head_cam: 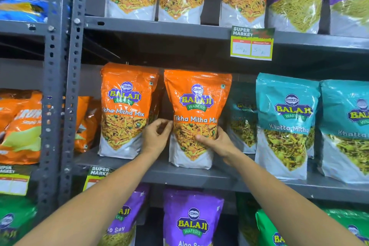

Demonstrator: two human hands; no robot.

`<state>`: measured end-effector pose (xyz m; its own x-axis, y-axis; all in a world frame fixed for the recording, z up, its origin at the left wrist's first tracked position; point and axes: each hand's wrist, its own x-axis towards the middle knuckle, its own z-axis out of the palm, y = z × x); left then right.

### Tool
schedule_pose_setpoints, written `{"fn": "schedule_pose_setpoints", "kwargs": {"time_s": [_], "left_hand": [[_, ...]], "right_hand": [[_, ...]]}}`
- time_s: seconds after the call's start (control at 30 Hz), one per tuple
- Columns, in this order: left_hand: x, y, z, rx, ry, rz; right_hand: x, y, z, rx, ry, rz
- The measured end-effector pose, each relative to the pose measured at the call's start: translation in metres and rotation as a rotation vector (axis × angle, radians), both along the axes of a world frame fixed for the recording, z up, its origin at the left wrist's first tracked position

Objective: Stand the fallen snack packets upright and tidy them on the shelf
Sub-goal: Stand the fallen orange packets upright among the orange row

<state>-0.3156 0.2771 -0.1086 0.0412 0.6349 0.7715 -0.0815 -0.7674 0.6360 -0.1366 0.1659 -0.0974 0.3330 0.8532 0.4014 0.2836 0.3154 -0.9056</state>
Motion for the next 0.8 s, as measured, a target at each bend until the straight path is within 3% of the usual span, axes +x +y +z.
{"fn": "schedule_pose_setpoints", "kwargs": {"time_s": [0.27,0.57,0.7,0.8], "left_hand": [[-0.001,-0.008,-0.008,0.087,0.029,0.045],[-0.004,-0.011,-0.001,0.379,0.279,0.406],[-0.002,-0.008,0.001,0.112,0.175,0.384],[0.000,-0.004,0.005,-0.193,0.054,0.171]], "right_hand": [[0.000,0.002,-0.004,0.028,0.041,0.018],[0.000,0.005,-0.006,0.047,0.066,0.011],[-0.002,0.006,-0.006,0.066,0.051,-0.053],[-0.002,0.004,-0.005,0.067,0.024,-0.082]]}}
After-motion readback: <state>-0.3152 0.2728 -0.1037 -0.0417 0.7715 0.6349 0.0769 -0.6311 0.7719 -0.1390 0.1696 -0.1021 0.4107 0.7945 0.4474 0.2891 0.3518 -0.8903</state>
